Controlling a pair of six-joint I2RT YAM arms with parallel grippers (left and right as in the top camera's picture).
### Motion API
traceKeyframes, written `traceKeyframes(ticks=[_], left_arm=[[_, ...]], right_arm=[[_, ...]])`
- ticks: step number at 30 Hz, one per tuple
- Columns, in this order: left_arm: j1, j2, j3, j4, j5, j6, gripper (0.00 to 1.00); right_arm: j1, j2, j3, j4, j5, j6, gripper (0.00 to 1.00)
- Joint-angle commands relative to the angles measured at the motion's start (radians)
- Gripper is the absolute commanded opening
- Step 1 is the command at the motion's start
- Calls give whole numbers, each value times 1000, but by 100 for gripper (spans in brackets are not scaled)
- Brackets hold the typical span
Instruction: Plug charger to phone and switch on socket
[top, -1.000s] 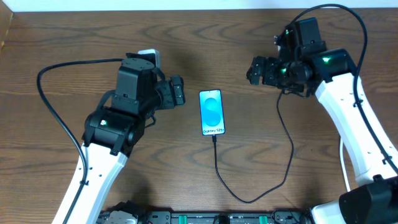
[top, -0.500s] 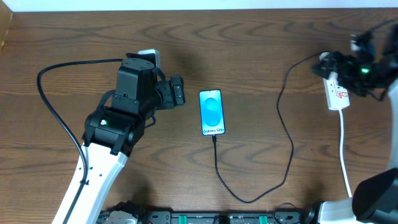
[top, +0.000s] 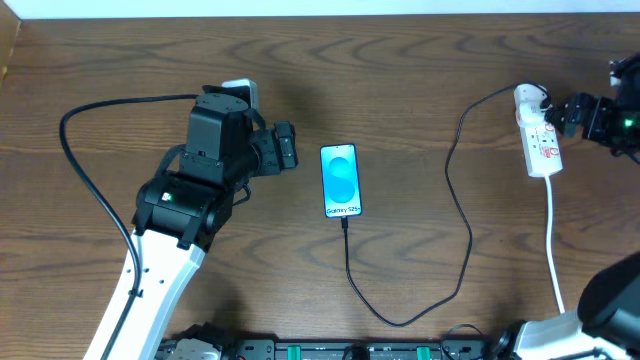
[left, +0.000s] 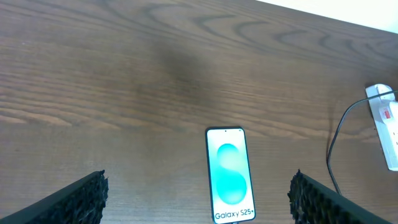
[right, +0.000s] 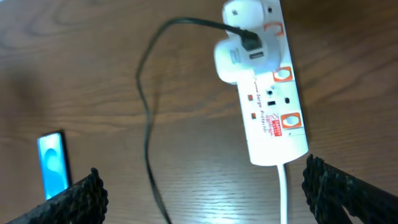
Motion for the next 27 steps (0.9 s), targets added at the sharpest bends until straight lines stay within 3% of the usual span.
traceKeyframes(ticks=[1,17,27], left_arm=[[1,0,4,-4,-13,21,93],[1,0,4,-4,-13,21,93],[1,0,4,-4,-13,21,93]], right_arm=[[-2,70,9,10,16,-35,99],[18,349,9,224,8,-35,99],[55,381,9,378,8,-16,99]])
